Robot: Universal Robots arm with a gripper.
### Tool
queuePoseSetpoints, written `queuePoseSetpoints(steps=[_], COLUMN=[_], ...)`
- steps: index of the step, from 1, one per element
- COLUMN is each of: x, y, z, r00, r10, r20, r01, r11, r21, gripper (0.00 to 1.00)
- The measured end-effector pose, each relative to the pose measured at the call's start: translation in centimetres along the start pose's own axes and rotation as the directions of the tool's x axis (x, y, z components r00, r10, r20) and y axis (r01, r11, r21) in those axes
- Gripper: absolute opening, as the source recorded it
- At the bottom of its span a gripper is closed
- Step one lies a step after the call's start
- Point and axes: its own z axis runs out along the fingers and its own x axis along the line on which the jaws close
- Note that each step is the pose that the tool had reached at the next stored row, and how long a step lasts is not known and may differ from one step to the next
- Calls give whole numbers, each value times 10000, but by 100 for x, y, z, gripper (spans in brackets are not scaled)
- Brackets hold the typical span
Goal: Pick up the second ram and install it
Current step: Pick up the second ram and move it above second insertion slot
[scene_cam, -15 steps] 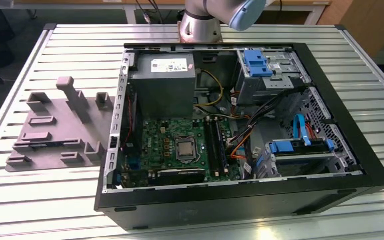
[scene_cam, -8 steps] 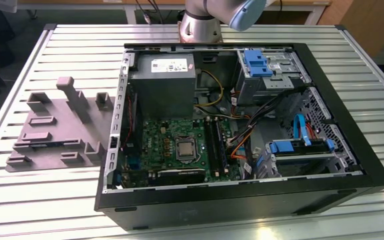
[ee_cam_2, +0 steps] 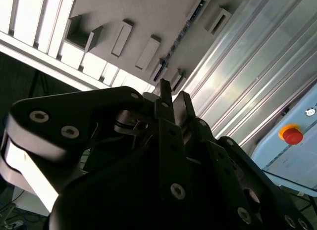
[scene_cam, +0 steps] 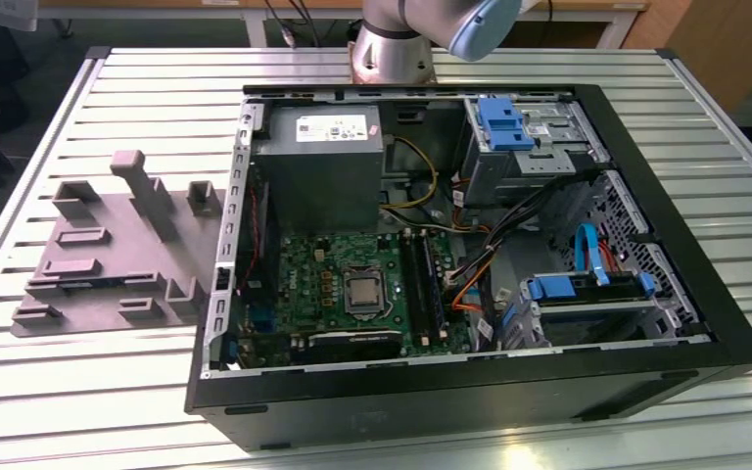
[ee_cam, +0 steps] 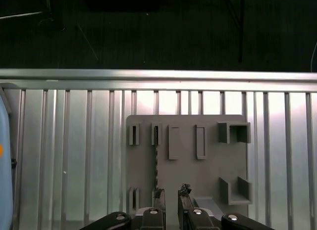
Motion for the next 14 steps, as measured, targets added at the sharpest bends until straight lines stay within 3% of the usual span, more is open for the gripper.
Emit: queuePoseSetpoints(steps=[14], x=[1], y=[-3], z=[61], r00=[10000], r10=[0], r20=[0], r01=[0], r11=[10000], r21=[0], gripper=[25])
